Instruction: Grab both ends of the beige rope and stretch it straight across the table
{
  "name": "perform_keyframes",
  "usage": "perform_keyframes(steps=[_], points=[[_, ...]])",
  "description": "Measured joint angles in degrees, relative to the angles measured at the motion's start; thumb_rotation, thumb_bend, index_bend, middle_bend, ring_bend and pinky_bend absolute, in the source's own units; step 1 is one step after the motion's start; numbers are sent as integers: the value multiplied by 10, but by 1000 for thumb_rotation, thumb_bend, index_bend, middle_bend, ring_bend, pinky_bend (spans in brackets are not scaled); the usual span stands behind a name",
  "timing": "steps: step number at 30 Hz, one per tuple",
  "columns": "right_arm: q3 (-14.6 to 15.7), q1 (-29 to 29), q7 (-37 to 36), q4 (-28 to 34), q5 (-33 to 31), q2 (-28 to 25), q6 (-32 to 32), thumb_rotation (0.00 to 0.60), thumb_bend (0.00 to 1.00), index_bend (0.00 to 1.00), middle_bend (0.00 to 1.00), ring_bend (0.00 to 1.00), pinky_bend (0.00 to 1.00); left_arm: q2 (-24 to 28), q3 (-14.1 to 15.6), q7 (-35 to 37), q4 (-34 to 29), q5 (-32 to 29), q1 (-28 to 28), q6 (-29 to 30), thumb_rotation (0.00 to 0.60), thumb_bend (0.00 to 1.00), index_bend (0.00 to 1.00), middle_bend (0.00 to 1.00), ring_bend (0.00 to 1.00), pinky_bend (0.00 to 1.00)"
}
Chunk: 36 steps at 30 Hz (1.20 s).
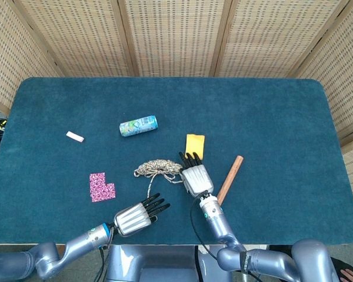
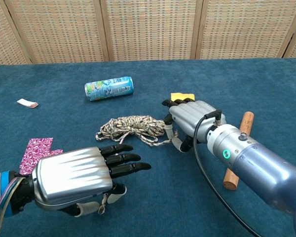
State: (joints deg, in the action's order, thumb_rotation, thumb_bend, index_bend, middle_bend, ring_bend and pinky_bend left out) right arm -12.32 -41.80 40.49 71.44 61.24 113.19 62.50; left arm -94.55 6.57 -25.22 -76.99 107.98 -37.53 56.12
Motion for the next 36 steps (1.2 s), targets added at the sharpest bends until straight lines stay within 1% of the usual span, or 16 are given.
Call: perform_keyframes(steps=[20,25,33,36], points=[[1,4,-14,-7,4,-1,-3,600,481,680,18,0,0,-20,13,-8,21,-11,-7,1,600,384,529,0,0,0],[2,5,-16,-9,5,-1,-4,600,483,681,18,0,0,-25,16,-7,23,-12,-8,2,600,383,579,0,0,0],[2,5,-16,-8,6,-2,-4,600,482,683,19,0,0,-28,18,-6,25,-15,-9,7,600,398,592,0,0,0],[2,6,-14,-7,5,-2,-4,600,483,683,19,0,0,-28,19,-5,24,-17,-9,7,600,425,626,0,0,0]])
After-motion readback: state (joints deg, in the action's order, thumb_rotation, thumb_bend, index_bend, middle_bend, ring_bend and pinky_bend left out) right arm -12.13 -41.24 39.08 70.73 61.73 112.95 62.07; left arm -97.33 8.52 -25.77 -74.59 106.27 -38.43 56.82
